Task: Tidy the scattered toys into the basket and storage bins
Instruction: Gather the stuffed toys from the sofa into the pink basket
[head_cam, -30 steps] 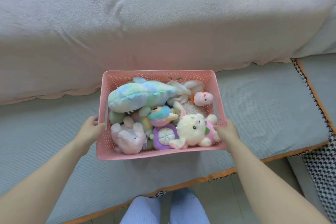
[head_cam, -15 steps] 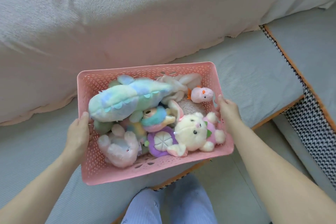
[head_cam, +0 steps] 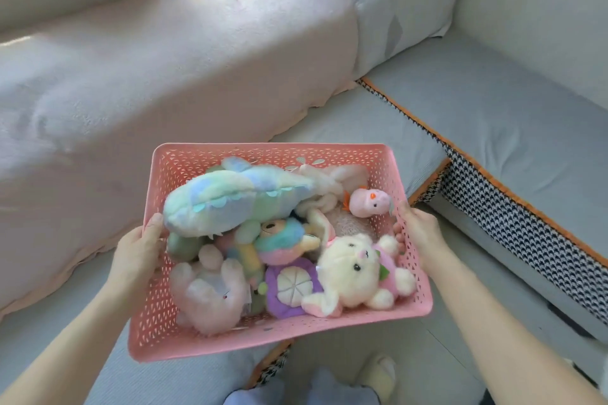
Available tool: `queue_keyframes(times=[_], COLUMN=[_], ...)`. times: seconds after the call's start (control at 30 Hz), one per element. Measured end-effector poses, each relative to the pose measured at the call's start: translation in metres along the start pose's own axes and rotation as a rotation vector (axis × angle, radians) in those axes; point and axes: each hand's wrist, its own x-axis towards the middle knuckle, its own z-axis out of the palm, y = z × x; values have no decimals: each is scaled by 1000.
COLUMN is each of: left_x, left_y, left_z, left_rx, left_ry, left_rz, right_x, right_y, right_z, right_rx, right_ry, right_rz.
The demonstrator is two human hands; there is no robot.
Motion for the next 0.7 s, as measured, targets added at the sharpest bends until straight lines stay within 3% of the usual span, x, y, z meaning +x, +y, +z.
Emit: queue_keyframes(times=[0.43, 0.7], left_x=[-93, -157], left_y=[99, 164], left_z=[251, 420], left_rx=[45, 80], left_ry=[-194, -434], left_rz=[120, 222], right_x=[54, 66], right_y=[3, 21], right_z=[-285, -443], right_rx=[155, 309], right_ry=[251, 495], right_rz=[-17, 27])
